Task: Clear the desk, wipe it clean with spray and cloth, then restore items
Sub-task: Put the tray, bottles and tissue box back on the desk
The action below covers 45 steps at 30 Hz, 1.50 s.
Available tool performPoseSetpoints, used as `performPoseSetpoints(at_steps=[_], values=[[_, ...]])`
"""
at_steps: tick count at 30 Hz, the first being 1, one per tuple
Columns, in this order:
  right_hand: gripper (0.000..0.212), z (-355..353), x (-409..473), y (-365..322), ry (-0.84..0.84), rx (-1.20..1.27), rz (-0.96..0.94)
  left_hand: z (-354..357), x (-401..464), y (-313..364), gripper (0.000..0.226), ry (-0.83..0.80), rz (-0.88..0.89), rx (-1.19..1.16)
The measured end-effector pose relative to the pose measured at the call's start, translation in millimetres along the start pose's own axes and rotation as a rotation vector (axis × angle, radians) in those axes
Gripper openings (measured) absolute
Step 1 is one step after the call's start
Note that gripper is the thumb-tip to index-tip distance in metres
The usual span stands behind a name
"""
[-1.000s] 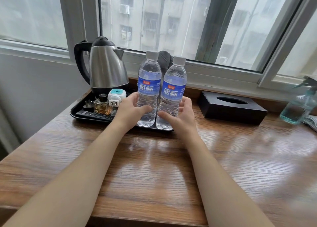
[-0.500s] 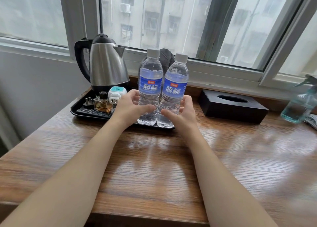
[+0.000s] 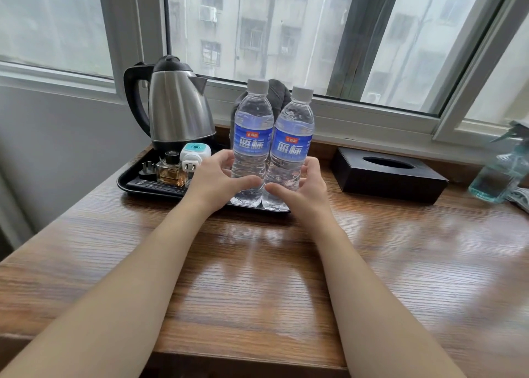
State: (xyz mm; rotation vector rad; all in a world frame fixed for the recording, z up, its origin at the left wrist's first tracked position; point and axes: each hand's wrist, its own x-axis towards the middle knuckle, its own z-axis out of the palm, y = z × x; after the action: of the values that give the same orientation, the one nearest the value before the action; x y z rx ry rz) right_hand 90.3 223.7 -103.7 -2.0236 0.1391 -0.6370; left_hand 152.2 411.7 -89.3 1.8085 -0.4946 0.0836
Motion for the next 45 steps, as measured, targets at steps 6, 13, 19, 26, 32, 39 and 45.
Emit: performPoseSetpoints(at_steps=[6, 13, 19, 26, 32, 39, 45], values=[[0.067, 1.2, 2.0, 2.1, 0.008, -0.017, 0.013, 0.1, -0.9, 1.4, 0.046, -0.006, 0.025, -0.018], [0.064, 2.7, 3.6, 6.1, 0.001, -0.002, -0.011, 0.1, 0.3, -2.7, 0.048, -0.004, 0.037, -0.001], [0.059, 2.3, 2.7, 6.0, 0.01, -0.006, -0.032, 1.0, 0.6, -3.2, 0.048, 0.002, 0.04, 0.005], [0.064, 3.6, 2.0, 6.2, 0.024, -0.018, -0.04, 1.6, -1.6, -6.2, 0.058, -0.003, 0.045, 0.003], [0.06, 1.2, -6.6, -0.9, 0.046, -0.018, -0.002, 2.7, -10.1, -4.4, 0.06, 0.027, 0.021, 0.052], [0.062, -9.7, -4.5, -18.3, -0.037, -0.047, 0.105, -15.8, -2.6, 17.3, 0.053, -0.14, -0.115, 0.224], [0.059, -42.1, 18.2, -78.8, -0.133, -0.062, 0.189, -44.2, 17.2, 86.9, 0.062, -0.278, -0.154, 0.427]])
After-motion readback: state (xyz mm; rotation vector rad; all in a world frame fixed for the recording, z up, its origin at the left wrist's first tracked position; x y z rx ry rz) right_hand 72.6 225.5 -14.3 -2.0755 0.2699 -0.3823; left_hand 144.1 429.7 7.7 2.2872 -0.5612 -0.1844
